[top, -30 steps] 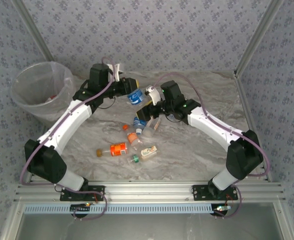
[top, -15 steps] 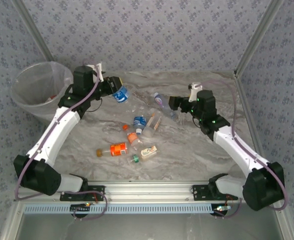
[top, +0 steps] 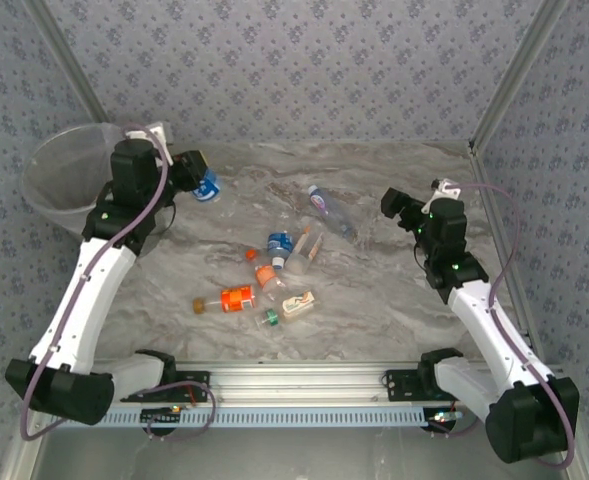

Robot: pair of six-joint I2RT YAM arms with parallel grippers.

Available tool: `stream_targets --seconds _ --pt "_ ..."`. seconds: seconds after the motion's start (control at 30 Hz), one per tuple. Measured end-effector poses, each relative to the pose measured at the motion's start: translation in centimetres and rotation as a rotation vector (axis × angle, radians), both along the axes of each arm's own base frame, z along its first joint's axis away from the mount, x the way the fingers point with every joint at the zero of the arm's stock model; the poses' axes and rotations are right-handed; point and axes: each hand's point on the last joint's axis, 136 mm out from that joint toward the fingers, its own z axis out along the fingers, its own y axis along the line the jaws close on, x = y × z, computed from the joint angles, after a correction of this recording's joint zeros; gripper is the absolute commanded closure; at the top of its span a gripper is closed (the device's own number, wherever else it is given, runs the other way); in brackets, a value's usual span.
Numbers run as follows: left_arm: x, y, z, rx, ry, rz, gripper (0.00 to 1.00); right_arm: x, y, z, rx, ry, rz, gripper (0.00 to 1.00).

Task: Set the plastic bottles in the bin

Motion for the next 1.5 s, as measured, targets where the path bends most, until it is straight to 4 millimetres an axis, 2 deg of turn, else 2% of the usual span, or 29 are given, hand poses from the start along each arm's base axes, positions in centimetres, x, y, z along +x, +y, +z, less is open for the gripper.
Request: stream_targets --seconds 0.23,0.33,0.5,0.63,0.77,0.93,1.17,1.37,1.43,1.5 --pt "-0.6 3.7 5.2 0.106 -0.139 0.165 1.00 -0.1 0.5 -0.4 0.033 0.017 0.022 0.00" --pt "-0.7 6.1 7.2 0.183 -0.203 0.285 1.00 -0.1 0.5 -0.4 0.043 0.018 0.020 0.00" --pt "-0.6 11.0 9.5 0.307 -0.272 0.509 1.00 -0.2 0.7 -0.5 0.046 0.024 0.031 0.00" --pt "0.2 15.8 9.9 0.355 -0.265 0.678 1.00 -0.3 0.7 -0.8 0.044 0.038 0.034 0.00" --pt "1.3 19.2 8.6 0.366 -0.219 0.766 1.00 -0.5 1.0 -1.3 0.044 0.059 0.056 0.00" --pt "2.2 23.2 5.7 0.273 -0.155 0.823 1.00 -0.7 1.5 -1.5 0.036 0.070 0.082 0.00" --pt "3.3 26.8 0.8 0.083 -0.042 0.831 1.00 -0.8 1.9 -2.3 0.019 0.101 0.100 0.00" --pt "4.6 26.6 -3.9 -0.043 0.068 0.775 0.83 -0.6 2.7 -3.2 0.006 0.141 0.130 0.00" --pt "4.9 26.1 -5.3 -0.073 0.102 0.751 0.71 -0.4 3.2 -3.3 -0.002 0.150 0.145 0.00" --pt "5.2 25.8 -6.3 -0.095 0.126 0.733 0.53 -0.2 3.6 -3.2 -0.009 0.155 0.159 0.00"
